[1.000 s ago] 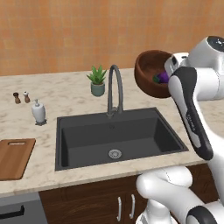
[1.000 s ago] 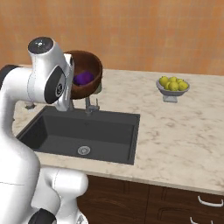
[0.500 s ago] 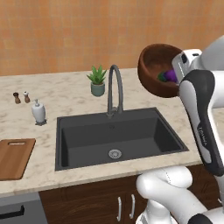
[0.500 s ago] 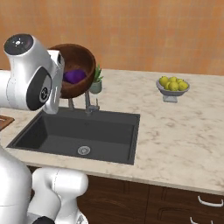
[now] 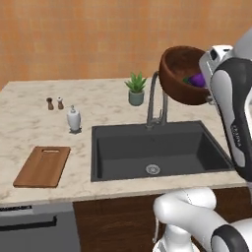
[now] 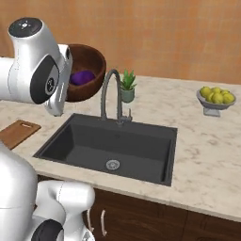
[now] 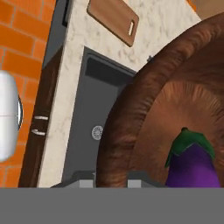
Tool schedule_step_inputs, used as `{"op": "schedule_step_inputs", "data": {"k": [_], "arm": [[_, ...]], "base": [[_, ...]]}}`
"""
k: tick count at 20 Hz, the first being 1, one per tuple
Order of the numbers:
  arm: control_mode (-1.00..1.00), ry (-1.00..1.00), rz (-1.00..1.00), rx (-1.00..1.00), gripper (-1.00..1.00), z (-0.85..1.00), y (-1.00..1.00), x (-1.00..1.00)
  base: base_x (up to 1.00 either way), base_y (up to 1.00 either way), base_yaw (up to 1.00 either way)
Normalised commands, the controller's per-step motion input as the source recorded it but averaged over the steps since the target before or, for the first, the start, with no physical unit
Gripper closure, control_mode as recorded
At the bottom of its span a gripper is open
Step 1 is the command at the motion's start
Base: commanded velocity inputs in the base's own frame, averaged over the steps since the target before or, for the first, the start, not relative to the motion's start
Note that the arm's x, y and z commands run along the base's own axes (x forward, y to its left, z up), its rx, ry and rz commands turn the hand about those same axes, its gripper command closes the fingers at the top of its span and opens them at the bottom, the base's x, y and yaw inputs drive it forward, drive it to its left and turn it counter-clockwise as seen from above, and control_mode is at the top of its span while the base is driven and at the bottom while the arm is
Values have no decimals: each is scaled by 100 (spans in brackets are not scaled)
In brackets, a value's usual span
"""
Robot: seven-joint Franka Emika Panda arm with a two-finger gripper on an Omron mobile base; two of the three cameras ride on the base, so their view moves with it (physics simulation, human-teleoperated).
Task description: Pick the eggplant from the sink and place it in the bowl. Then pick the bowl and place it in the microwave. Then close the microwave door and press the start button.
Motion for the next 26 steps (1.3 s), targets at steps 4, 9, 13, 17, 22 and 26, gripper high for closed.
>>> {"op": "schedule_step_inputs", "data": {"k": [4,9,13,17,22,26], "arm": [[100,0,0,0,100,0,0,0],[100,0,0,0,100,0,0,0],[100,0,0,0,100,0,0,0],[100,0,0,0,100,0,0,0],[100,0,0,0,100,0,0,0],[100,0,0,0,100,0,0,0]], "base": [[0,54,83],[0,10,96],[0,5,97],[0,3,98],[0,6,98],[0,11,98]]}}
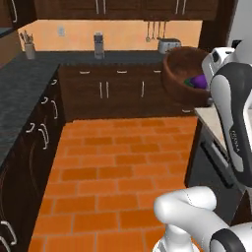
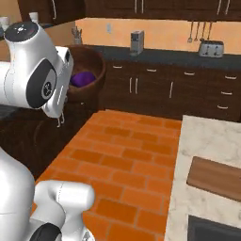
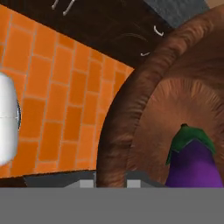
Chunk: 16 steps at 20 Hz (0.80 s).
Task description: Pick the eggplant from the sink and place it in the bowl. Then pick the bowl and place it in the microwave. Then close the microwave door and press the start button.
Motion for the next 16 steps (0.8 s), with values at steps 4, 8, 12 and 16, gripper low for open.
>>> {"op": "schedule_step_inputs", "data": {"k": [4,8,12,16], "arm": [[100,0,0,0,100,0,0,0],[100,0,0,0,100,0,0,0],[100,0,0,0,100,0,0,0],[100,0,0,0,100,0,0,0]], "base": [[0,10,98],[0,11,97],[0,10,97],[0,11,96]]}}
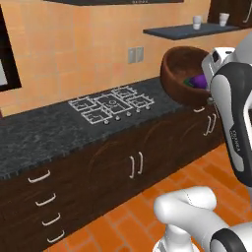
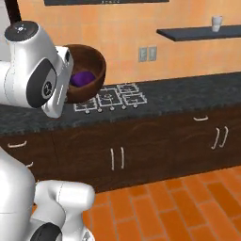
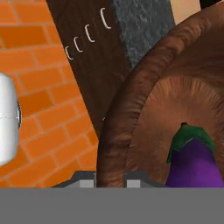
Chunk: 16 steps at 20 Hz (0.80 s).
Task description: Pick the eggplant from the sink and place it in the bowl. Then pick the bowl and place it in the microwave. Then close the microwave door and press the start button.
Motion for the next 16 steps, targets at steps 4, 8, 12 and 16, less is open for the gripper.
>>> {"op": "schedule_step_inputs", "data": {"k": [4,8,12,16], "arm": [[100,0,0,0,100,0,0,0],[100,0,0,0,100,0,0,0],[100,0,0,0,100,0,0,0],[100,0,0,0,100,0,0,0]], "base": [[0,23,92],[0,25,92],[0,28,92],[0,15,96]]}}
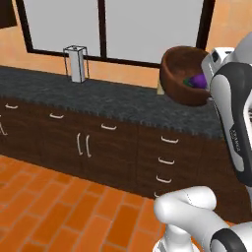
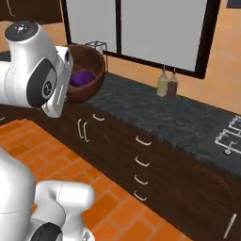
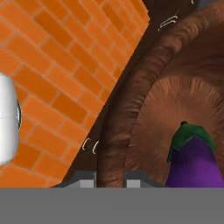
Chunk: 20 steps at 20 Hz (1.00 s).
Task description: Pick the eggplant from the sink and place it in the bowl. Then pick the bowl and place it in the microwave. Then close the microwave door and press the start button.
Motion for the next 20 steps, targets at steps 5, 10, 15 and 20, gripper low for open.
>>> {"op": "schedule_step_inputs", "data": {"k": [5,10,15,20], "arm": [[100,0,0,0,100,0,0,0],[100,0,0,0,100,0,0,0],[100,0,0,0,100,0,0,0],[100,0,0,0,100,0,0,0]], "base": [[0,0,100],[8,0,97],[46,0,88],[62,-38,70]]}}
